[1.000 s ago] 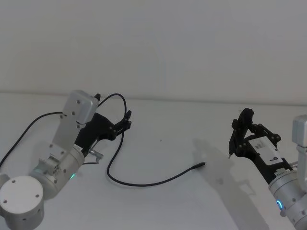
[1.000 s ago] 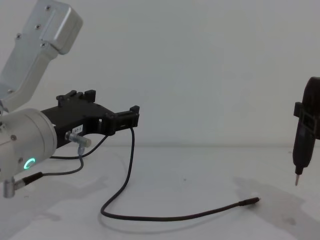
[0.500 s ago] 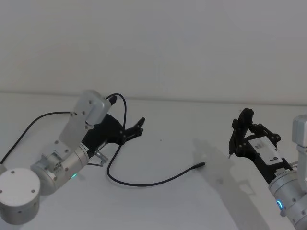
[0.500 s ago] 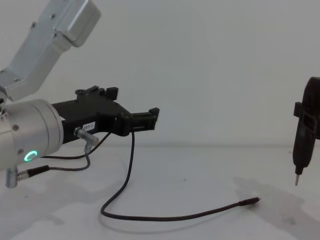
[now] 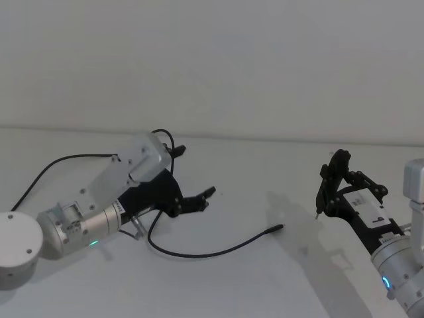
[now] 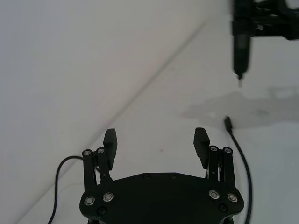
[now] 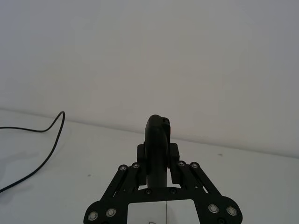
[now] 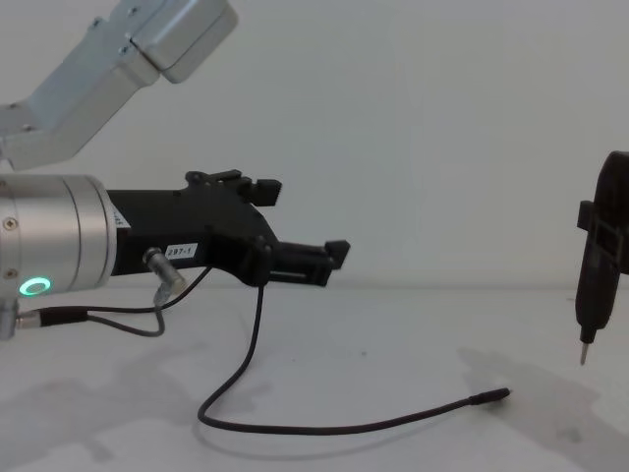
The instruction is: Pick up the data cable with the one hand.
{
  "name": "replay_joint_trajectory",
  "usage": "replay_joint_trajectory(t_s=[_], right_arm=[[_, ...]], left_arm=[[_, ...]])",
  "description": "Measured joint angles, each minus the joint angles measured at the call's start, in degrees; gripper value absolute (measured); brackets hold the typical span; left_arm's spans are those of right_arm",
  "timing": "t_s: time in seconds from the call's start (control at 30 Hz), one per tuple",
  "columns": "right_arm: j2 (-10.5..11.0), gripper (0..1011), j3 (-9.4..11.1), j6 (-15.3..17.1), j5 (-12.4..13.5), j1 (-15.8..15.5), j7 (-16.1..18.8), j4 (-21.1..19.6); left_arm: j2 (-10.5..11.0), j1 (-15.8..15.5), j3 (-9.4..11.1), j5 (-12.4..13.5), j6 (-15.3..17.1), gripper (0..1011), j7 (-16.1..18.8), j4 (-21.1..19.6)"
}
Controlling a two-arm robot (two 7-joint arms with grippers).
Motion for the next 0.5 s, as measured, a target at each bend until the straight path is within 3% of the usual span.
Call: replay_joint_trajectory(t_s=[0.5], right_arm=[[0.00, 268, 0.00, 0.00, 0.00, 0.00, 0.00, 0.00]], left_arm=[[6.07, -5.92, 4.53, 2.94, 3.47, 1001, -14.23, -2.27]])
